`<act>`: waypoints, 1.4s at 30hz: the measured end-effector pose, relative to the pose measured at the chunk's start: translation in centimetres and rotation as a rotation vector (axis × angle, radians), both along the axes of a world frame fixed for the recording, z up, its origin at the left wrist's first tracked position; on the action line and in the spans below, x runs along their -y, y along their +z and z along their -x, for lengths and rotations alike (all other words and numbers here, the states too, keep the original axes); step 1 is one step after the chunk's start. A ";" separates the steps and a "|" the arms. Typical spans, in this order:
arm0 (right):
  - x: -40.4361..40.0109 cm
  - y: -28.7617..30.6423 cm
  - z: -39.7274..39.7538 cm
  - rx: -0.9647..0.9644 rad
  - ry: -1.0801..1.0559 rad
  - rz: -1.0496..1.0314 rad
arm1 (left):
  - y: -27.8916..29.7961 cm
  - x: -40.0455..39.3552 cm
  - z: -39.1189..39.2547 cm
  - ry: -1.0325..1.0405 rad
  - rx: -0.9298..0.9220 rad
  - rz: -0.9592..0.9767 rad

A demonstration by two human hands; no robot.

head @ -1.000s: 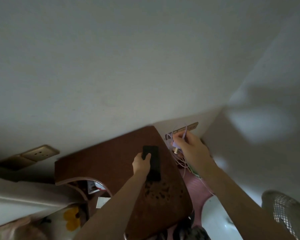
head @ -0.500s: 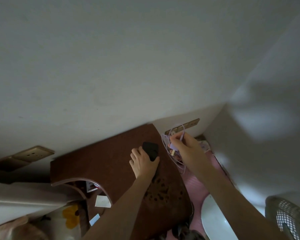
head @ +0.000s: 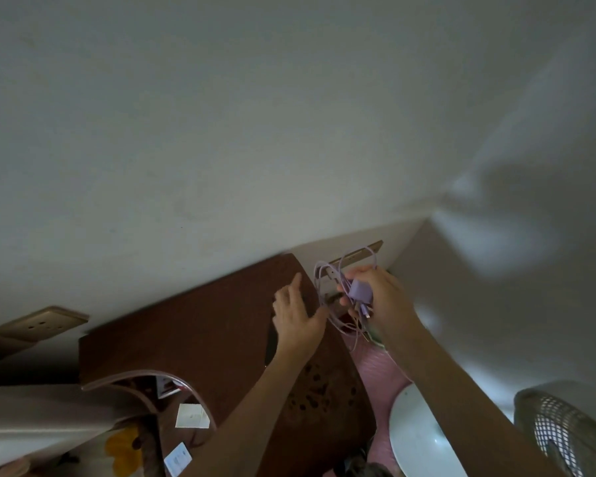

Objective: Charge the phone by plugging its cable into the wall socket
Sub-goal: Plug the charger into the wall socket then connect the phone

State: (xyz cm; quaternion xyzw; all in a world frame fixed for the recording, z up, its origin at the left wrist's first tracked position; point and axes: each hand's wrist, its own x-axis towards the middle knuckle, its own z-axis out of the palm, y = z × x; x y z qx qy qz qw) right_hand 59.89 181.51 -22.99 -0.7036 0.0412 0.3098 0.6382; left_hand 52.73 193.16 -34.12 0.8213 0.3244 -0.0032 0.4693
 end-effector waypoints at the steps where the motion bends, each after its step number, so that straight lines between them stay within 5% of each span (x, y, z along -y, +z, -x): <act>1: 0.2 0.2 0.0 -0.010 -0.011 -0.014 | 1.7 0.3 -0.6 -0.051 0.115 0.251; 3: 0.5 0.8 -0.3 -0.060 -0.029 -0.053 | 3.5 0.6 -1.4 -0.096 0.168 0.593; 8: 2.0 3.0 -1.9 -0.073 -0.052 -0.142 | 4.6 -1.4 -0.8 -0.007 0.215 0.554; 14: 4.4 1.5 -3.1 0.497 -0.023 0.408 | 6.6 -4.3 0.8 0.123 0.405 0.595; 21: 6.3 -2.2 -5.4 0.772 -0.017 1.013 | 7.9 -5.8 2.1 0.177 0.464 0.563; 26: 5.6 -3.3 -4.5 0.435 -0.220 0.572 | 8.7 -6.3 3.2 0.148 0.523 0.564; 35: 5.3 -6.1 -3.3 -0.158 -0.383 -0.053 | 11.3 -7.8 4.1 0.169 0.707 0.883; 42: 5.9 -8.3 -3.5 -0.481 -0.802 -0.269 | 13.0 -8.6 2.4 0.159 0.716 0.812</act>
